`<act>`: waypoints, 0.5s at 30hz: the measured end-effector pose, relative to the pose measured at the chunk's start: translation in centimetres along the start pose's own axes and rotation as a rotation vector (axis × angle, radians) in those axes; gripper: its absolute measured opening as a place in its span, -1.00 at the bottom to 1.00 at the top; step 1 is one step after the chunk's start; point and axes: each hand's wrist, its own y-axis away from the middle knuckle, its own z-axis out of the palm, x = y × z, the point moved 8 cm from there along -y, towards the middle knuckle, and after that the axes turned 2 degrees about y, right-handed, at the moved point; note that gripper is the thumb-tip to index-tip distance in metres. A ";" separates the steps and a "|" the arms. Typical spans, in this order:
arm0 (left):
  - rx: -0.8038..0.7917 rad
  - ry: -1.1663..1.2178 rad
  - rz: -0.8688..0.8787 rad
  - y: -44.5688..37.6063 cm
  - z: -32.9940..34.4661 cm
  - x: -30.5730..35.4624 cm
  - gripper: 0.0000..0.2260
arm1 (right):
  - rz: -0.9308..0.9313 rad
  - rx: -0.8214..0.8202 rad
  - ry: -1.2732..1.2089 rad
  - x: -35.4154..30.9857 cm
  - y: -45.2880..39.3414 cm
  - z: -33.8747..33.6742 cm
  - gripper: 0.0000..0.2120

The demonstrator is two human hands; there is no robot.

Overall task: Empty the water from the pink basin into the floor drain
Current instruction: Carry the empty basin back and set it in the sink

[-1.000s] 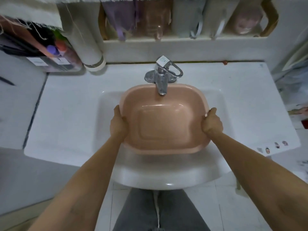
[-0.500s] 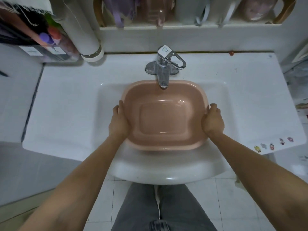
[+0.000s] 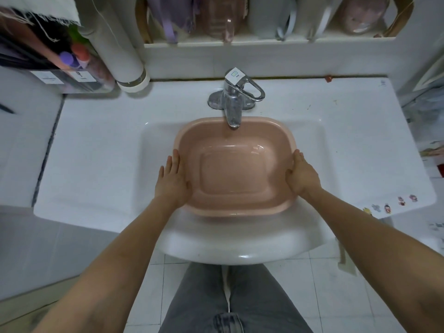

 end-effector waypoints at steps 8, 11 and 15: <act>0.190 -0.004 -0.011 1.1 -1.9 -0.3 -0.37 | -0.037 0.219 -0.120 -0.3 1.2 -1.4 -0.37; 0.137 -0.020 0.000 1.2 -1.0 -0.5 -0.37 | -0.007 0.140 -0.154 0.0 1.3 0.5 -0.36; 0.103 -0.093 -0.046 1.1 -0.3 -1.3 -0.40 | 0.063 0.087 -0.229 0.1 1.1 1.8 -0.40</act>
